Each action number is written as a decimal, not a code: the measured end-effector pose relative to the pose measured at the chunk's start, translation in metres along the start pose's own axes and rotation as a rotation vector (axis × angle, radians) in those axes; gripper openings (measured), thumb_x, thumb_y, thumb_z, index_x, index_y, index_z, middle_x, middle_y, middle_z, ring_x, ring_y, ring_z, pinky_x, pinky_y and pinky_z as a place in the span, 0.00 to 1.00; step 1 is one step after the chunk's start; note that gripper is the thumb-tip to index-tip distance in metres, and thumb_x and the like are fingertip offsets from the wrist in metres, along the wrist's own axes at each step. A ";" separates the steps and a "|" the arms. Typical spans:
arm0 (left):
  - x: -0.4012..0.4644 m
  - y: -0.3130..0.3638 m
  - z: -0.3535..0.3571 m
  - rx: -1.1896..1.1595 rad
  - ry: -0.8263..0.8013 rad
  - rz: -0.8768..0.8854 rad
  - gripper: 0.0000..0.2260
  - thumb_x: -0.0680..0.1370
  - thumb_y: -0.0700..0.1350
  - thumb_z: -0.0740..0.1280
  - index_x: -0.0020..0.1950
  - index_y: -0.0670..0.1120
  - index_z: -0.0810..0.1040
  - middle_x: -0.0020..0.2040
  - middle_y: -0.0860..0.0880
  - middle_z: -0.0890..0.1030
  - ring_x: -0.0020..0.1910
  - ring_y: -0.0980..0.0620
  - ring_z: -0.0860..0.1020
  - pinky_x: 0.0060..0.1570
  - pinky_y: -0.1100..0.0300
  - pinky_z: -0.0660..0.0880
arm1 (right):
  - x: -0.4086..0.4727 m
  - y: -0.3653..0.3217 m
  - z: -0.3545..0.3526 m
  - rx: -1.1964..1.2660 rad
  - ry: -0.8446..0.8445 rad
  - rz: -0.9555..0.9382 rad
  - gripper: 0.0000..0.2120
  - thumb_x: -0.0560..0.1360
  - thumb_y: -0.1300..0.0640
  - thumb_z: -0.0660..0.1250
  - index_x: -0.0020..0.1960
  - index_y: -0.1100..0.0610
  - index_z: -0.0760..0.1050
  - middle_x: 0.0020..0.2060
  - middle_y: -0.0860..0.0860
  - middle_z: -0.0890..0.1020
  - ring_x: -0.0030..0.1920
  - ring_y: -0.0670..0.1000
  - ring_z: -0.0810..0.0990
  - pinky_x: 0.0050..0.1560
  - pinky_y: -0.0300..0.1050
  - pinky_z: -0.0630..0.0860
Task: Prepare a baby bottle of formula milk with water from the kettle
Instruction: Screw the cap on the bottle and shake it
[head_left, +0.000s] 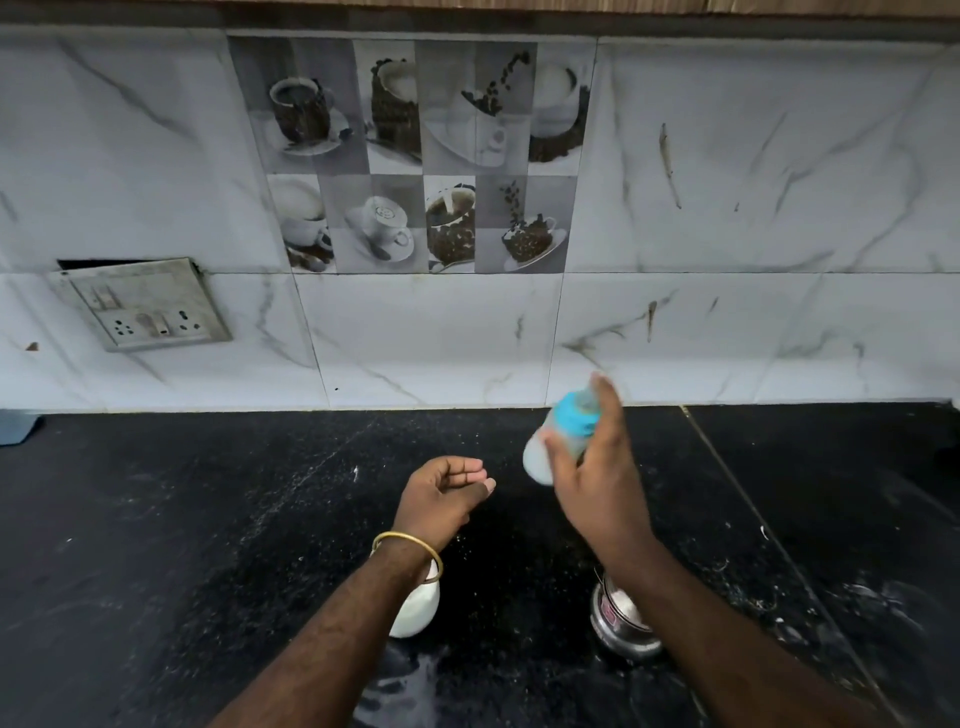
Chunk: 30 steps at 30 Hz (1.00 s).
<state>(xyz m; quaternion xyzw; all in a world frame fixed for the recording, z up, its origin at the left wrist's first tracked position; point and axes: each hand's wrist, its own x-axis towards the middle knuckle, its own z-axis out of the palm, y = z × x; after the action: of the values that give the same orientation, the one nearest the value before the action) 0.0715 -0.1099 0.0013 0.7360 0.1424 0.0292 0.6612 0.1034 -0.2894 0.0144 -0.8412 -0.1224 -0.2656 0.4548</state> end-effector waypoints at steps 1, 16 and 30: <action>0.000 0.001 0.000 -0.007 0.010 -0.003 0.10 0.74 0.41 0.75 0.54 0.48 0.82 0.49 0.51 0.86 0.49 0.54 0.84 0.44 0.58 0.80 | 0.001 -0.001 0.001 0.025 0.060 0.011 0.36 0.77 0.51 0.69 0.78 0.50 0.53 0.72 0.55 0.68 0.67 0.49 0.71 0.66 0.42 0.69; -0.006 0.008 0.004 -0.023 -0.003 0.003 0.10 0.74 0.40 0.74 0.54 0.47 0.82 0.49 0.50 0.86 0.47 0.55 0.83 0.43 0.58 0.79 | -0.025 0.019 0.000 -0.250 -0.519 -0.012 0.36 0.79 0.47 0.66 0.79 0.46 0.48 0.71 0.56 0.70 0.64 0.54 0.76 0.60 0.48 0.74; -0.006 0.010 0.003 -0.022 0.004 -0.007 0.10 0.74 0.39 0.74 0.54 0.46 0.83 0.49 0.49 0.87 0.48 0.54 0.83 0.45 0.55 0.79 | -0.006 -0.001 -0.002 0.020 0.065 -0.051 0.35 0.78 0.50 0.67 0.78 0.51 0.51 0.73 0.56 0.68 0.68 0.48 0.71 0.68 0.40 0.69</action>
<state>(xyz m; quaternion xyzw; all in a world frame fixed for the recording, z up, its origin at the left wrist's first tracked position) 0.0678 -0.1152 0.0118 0.7280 0.1459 0.0299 0.6692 0.0970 -0.2898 0.0125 -0.8240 -0.1317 -0.3033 0.4601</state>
